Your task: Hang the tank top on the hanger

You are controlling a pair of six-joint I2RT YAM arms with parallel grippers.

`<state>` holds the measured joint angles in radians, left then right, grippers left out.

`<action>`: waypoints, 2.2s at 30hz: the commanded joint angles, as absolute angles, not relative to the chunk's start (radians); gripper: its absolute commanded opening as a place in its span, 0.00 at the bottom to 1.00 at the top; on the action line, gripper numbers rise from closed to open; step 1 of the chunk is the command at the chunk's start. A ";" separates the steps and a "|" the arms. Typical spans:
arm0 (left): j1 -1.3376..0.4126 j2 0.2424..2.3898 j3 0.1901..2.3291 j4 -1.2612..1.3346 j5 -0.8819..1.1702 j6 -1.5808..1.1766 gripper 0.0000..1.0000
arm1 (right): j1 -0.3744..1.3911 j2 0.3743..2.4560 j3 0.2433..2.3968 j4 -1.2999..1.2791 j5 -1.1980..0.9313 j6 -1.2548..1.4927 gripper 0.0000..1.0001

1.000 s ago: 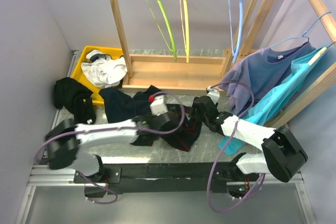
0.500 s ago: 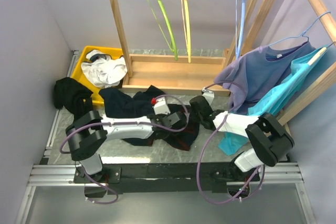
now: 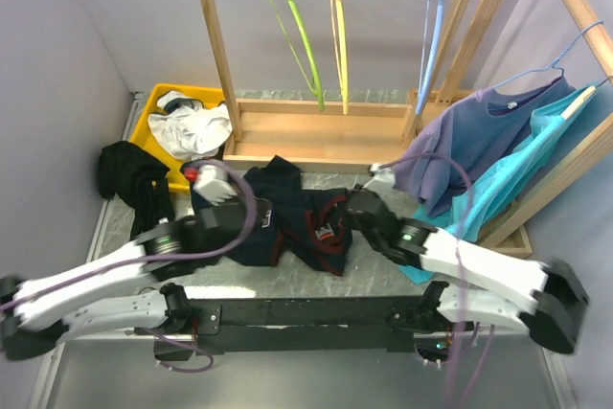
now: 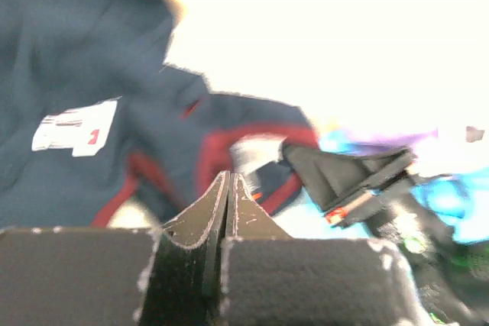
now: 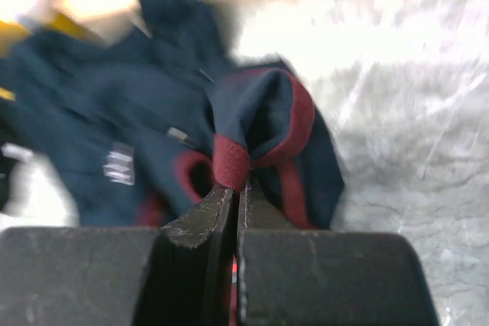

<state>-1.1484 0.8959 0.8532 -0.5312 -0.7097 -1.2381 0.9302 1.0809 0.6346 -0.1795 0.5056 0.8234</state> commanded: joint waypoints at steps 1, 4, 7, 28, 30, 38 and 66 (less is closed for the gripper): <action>-1.144 0.732 0.854 -0.429 -0.713 -0.979 0.01 | 0.957 0.864 0.741 -0.306 0.661 0.845 0.00; -1.143 0.785 0.910 -0.491 -0.678 -1.002 0.08 | 0.972 0.815 0.848 -0.347 0.661 0.779 0.00; -1.144 0.831 0.862 -0.390 -0.543 -0.997 0.58 | 0.995 0.816 0.936 -0.362 0.661 0.727 0.00; -1.288 1.256 0.726 -0.382 -0.529 -1.428 0.58 | 0.741 1.147 0.699 -0.253 0.540 0.724 0.00; -1.307 1.290 0.726 -0.396 -0.560 -1.462 0.56 | 0.736 1.164 0.710 -0.255 0.540 0.716 0.00; -1.299 1.413 0.690 -0.183 -0.569 -1.441 0.61 | 0.730 1.166 0.715 -0.244 0.520 0.712 0.00; -1.252 1.050 1.722 -0.463 -0.905 -0.432 0.01 | 0.758 0.905 1.497 -0.405 0.423 0.552 0.00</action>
